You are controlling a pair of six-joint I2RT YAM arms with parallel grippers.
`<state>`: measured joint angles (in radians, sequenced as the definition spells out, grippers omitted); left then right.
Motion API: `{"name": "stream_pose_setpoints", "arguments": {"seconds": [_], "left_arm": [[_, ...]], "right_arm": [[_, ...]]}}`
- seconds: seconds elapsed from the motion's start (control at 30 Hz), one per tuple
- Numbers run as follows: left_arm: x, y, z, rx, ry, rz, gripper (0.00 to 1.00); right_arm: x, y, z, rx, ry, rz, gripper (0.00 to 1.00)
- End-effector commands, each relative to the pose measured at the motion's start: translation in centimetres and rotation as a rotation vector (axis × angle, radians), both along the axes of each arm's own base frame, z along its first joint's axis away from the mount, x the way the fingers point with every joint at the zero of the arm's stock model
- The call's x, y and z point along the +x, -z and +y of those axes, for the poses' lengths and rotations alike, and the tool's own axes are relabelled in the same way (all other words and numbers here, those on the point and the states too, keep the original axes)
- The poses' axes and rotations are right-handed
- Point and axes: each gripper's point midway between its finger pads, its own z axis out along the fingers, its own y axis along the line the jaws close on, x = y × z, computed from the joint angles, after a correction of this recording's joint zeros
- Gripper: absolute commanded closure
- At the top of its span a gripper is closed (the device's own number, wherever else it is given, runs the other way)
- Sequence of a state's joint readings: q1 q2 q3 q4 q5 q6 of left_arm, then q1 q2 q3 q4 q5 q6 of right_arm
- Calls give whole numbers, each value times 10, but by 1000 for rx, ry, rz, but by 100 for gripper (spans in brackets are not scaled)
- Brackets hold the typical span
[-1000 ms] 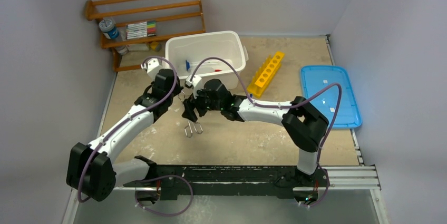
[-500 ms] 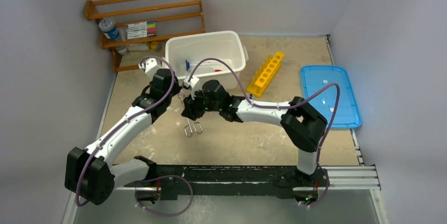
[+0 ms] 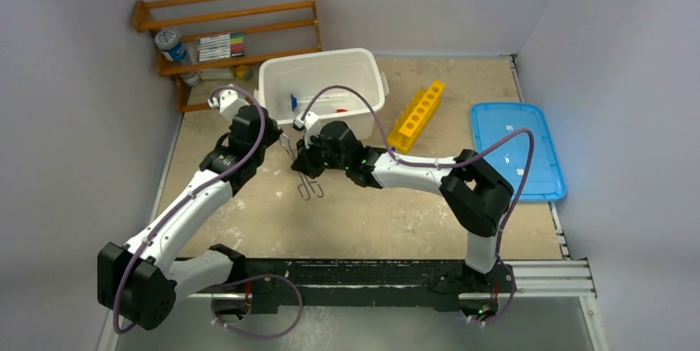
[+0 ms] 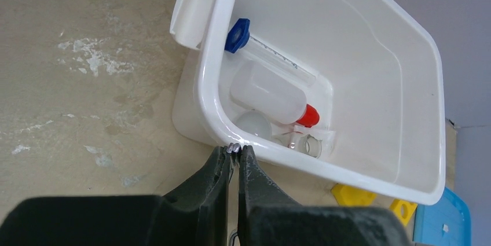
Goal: Organize the chemistry lab equipment
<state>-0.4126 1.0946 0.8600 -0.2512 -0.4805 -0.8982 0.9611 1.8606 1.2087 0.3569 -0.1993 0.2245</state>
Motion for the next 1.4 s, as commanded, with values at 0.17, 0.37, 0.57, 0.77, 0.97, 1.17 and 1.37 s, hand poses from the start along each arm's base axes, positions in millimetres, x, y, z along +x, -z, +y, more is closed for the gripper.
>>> {"name": "stream_pose_setpoints", "arguments": {"seconds": [0.17,0.37,0.57,0.77,0.97,1.17,1.37], "left_arm": [[-4,-56,36,59,-141,-146,57],[-18,-81,58,89,-221,-207,46],[-37,-95,77,90,-284,-291,46],[-60,-99,93,63,-326,-368,46],[-67,-103,97,73,-331,-367,46],[-60,-100,89,80,-289,-356,46],[-43,-89,75,117,-235,-280,46]], "right_arm": [[-12,-69,7,89,-52,-119,100],[1,-108,-1,84,-14,-195,100],[34,-126,-14,-20,86,-308,100],[79,-152,-33,-108,202,-420,100],[124,-195,-60,-84,280,-485,100],[172,-214,-87,-154,369,-589,100],[205,-198,-93,-286,329,-738,100]]}}
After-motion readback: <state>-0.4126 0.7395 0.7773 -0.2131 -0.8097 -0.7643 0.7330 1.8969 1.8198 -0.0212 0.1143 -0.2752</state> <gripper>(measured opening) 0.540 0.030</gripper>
